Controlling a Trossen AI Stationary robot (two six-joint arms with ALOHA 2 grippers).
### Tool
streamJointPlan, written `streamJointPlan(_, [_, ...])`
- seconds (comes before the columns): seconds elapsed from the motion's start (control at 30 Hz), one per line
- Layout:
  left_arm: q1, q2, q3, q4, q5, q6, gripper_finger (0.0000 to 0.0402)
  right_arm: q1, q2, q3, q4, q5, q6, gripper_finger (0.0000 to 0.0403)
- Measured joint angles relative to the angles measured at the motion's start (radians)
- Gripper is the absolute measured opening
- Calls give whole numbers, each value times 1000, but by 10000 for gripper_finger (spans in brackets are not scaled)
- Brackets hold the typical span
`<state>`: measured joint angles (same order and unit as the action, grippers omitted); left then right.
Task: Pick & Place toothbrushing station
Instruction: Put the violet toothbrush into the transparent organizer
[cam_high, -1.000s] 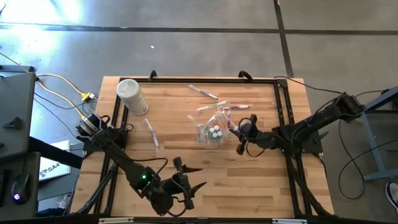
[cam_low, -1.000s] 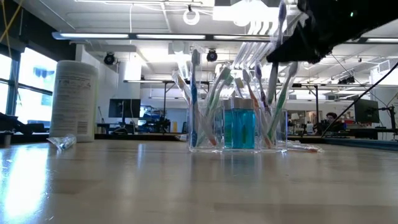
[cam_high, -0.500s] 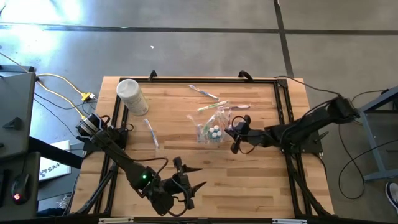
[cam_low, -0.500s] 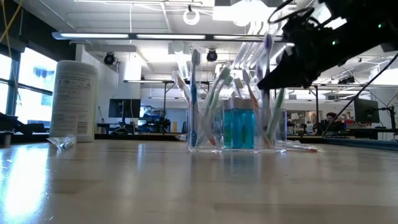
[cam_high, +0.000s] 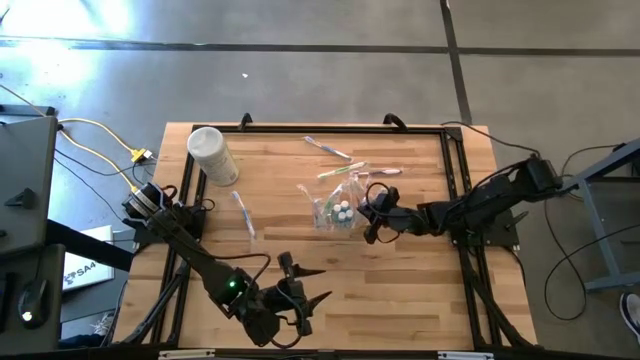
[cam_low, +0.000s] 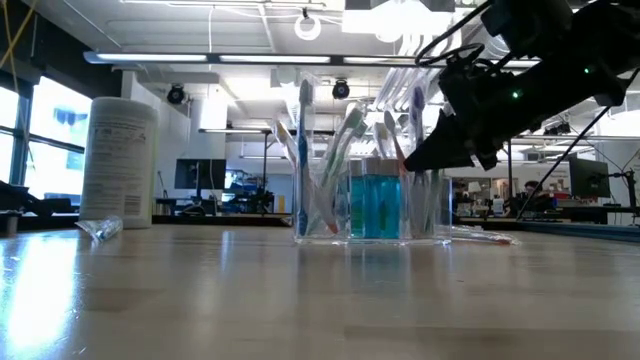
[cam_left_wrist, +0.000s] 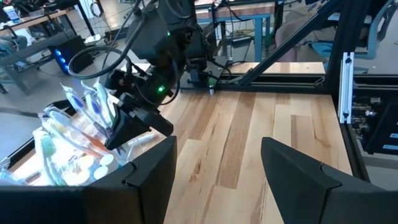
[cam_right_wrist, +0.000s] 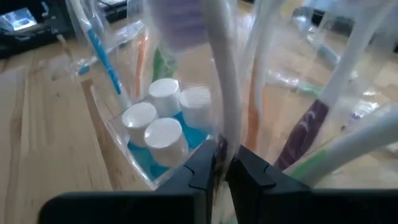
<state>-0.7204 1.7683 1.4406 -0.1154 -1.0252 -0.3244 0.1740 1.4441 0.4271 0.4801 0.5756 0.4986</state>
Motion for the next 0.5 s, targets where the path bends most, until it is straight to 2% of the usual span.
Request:
streamJointPlan(0.17, [0,0,0,0,0,0,228,2,-7,-3,-11,-72,-8,61])
streamJointPlan(0.5, [0,0,0,0,-3,2,228,2,-18,-3,-4,-87,-31,147])
